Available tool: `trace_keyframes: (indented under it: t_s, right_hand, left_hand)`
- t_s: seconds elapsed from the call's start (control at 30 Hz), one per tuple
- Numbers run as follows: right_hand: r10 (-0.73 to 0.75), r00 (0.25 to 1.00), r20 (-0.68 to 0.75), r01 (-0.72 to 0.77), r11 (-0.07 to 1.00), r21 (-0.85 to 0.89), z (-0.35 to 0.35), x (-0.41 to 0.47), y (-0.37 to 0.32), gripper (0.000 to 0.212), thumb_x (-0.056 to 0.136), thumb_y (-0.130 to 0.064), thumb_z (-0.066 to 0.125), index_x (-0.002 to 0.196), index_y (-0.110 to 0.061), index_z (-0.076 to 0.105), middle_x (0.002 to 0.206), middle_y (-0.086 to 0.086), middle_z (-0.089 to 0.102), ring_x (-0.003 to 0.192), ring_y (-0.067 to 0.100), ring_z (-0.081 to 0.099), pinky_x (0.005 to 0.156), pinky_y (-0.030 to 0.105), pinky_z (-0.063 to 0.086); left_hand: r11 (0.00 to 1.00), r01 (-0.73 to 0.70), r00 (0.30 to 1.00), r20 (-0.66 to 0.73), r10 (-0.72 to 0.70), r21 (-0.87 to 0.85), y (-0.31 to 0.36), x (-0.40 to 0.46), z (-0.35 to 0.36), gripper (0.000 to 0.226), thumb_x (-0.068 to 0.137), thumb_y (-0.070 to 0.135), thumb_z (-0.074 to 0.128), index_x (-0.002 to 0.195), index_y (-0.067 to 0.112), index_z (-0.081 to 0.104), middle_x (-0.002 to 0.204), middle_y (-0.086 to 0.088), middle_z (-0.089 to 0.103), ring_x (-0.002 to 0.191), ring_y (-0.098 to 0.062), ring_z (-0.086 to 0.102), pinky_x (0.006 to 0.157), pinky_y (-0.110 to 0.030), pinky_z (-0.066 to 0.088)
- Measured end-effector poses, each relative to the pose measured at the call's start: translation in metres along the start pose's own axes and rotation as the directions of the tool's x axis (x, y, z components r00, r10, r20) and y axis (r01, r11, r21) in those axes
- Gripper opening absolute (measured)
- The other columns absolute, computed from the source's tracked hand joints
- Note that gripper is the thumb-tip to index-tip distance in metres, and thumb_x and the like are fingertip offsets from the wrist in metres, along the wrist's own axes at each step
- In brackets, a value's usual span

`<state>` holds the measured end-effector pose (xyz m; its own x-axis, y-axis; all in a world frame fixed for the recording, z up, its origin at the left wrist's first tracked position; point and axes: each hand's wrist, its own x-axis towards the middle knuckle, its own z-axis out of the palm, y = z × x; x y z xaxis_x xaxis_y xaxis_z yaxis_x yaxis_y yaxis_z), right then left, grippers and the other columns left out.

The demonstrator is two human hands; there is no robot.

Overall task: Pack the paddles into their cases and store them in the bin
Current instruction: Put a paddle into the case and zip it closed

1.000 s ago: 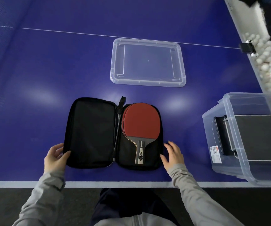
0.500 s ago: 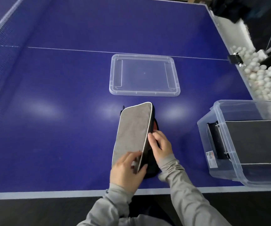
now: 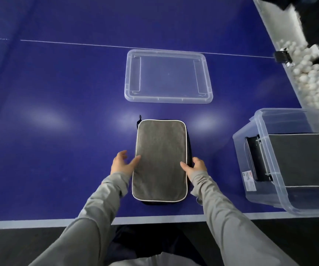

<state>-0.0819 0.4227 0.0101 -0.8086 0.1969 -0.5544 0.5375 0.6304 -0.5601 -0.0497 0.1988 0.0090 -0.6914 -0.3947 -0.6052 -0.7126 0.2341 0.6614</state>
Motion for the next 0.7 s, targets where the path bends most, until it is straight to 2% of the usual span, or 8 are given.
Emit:
trace_keyframes:
  t_s: [0.1, 0.2, 0.27, 0.33, 0.43, 0.53, 0.6, 0.7]
  right_hand:
    - [0.046, 0.999, -0.015, -0.046, 0.998, 0.045, 0.005, 0.006, 0.002, 0.048, 0.08, -0.024, 0.069, 0.118, 0.0, 0.051, 0.123, 0.019, 0.053, 0.113, 0.032, 0.052, 0.1, 0.037, 0.041]
    - [0.061, 0.997, -0.039, -0.053, 0.983, 0.173, 0.007, 0.009, 0.005, 0.045, 0.077, -0.013, 0.072, 0.114, -0.004, 0.049, 0.117, 0.017, 0.057, 0.109, 0.032, 0.055, 0.098, 0.039, 0.042]
    - [0.059, 0.998, -0.005, -0.055, 0.96, 0.275, 0.006, 0.01, 0.005, 0.05, 0.078, -0.006, 0.07, 0.12, -0.006, 0.045, 0.116, 0.016, 0.06, 0.107, 0.029, 0.057, 0.098, 0.038, 0.044]
    - [0.052, 0.997, 0.058, -0.069, 0.939, 0.338, 0.004, 0.012, 0.006, 0.054, 0.08, -0.002, 0.067, 0.128, -0.007, 0.042, 0.12, 0.018, 0.059, 0.105, 0.027, 0.058, 0.091, 0.031, 0.045]
    - [0.037, 0.992, 0.122, -0.074, 0.947, 0.313, 0.001, 0.017, 0.005, 0.051, 0.083, -0.001, 0.063, 0.129, -0.007, 0.043, 0.123, 0.018, 0.057, 0.111, 0.03, 0.057, 0.089, 0.028, 0.044]
    - [0.023, 0.986, 0.165, -0.069, 0.957, 0.281, -0.001, 0.021, 0.006, 0.05, 0.084, -0.001, 0.061, 0.13, -0.009, 0.043, 0.124, 0.018, 0.056, 0.112, 0.031, 0.056, 0.098, 0.037, 0.045]
    - [0.016, 0.983, 0.18, -0.069, 0.954, 0.292, -0.003, 0.022, 0.009, 0.049, 0.084, 0.0, 0.061, 0.129, -0.011, 0.044, 0.124, 0.019, 0.056, 0.111, 0.03, 0.056, 0.098, 0.038, 0.045]
    - [-0.007, 0.986, 0.169, -0.057, 0.928, 0.368, -0.006, 0.02, 0.014, 0.049, 0.083, 0.003, 0.06, 0.128, -0.011, 0.045, 0.121, 0.021, 0.056, 0.104, 0.027, 0.057, 0.097, 0.038, 0.046]
  left_hand:
    - [0.988, 0.096, 0.994, 0.066, -0.088, -0.12, 0.009, 0.018, 0.006, 0.073, 0.08, 0.036, 0.071, 0.139, 0.012, 0.035, 0.135, -0.008, 0.049, 0.12, -0.026, 0.05, 0.101, -0.046, 0.043]
    - [0.974, 0.129, 0.986, 0.124, -0.108, -0.184, 0.016, 0.028, 0.014, 0.077, 0.077, 0.037, 0.073, 0.14, 0.012, 0.034, 0.132, -0.009, 0.051, 0.118, -0.025, 0.052, 0.102, -0.045, 0.042]
    - [0.979, 0.133, 0.985, 0.133, -0.113, -0.152, 0.017, 0.032, 0.021, 0.078, 0.075, 0.038, 0.075, 0.138, 0.012, 0.037, 0.129, -0.009, 0.053, 0.115, -0.027, 0.054, 0.102, -0.043, 0.043]
    - [0.989, 0.119, 0.987, 0.117, -0.109, -0.082, 0.016, 0.034, 0.026, 0.075, 0.072, 0.041, 0.076, 0.133, 0.012, 0.044, 0.124, -0.008, 0.057, 0.112, -0.026, 0.056, 0.101, -0.039, 0.043]
    - [0.992, 0.109, 0.989, 0.106, -0.102, -0.06, 0.015, 0.037, 0.029, 0.066, 0.071, 0.042, 0.077, 0.122, 0.01, 0.053, 0.116, -0.006, 0.061, 0.105, -0.026, 0.059, 0.097, -0.039, 0.046]
    - [0.989, 0.107, 0.987, 0.133, -0.092, -0.105, 0.015, 0.036, 0.029, 0.062, 0.069, 0.039, 0.079, 0.118, 0.011, 0.051, 0.106, -0.005, 0.06, 0.091, -0.022, 0.06, 0.084, -0.034, 0.048]
    - [0.984, 0.099, 0.985, 0.156, -0.075, -0.149, 0.015, 0.033, 0.029, 0.059, 0.07, 0.035, 0.079, 0.115, 0.014, 0.048, 0.103, -0.006, 0.059, 0.085, -0.021, 0.059, 0.076, -0.03, 0.046]
    - [0.958, 0.112, 0.979, 0.196, -0.06, -0.263, 0.015, 0.024, 0.029, 0.053, 0.071, 0.031, 0.079, 0.111, 0.019, 0.045, 0.099, -0.01, 0.063, 0.08, -0.022, 0.064, 0.065, -0.028, 0.051]
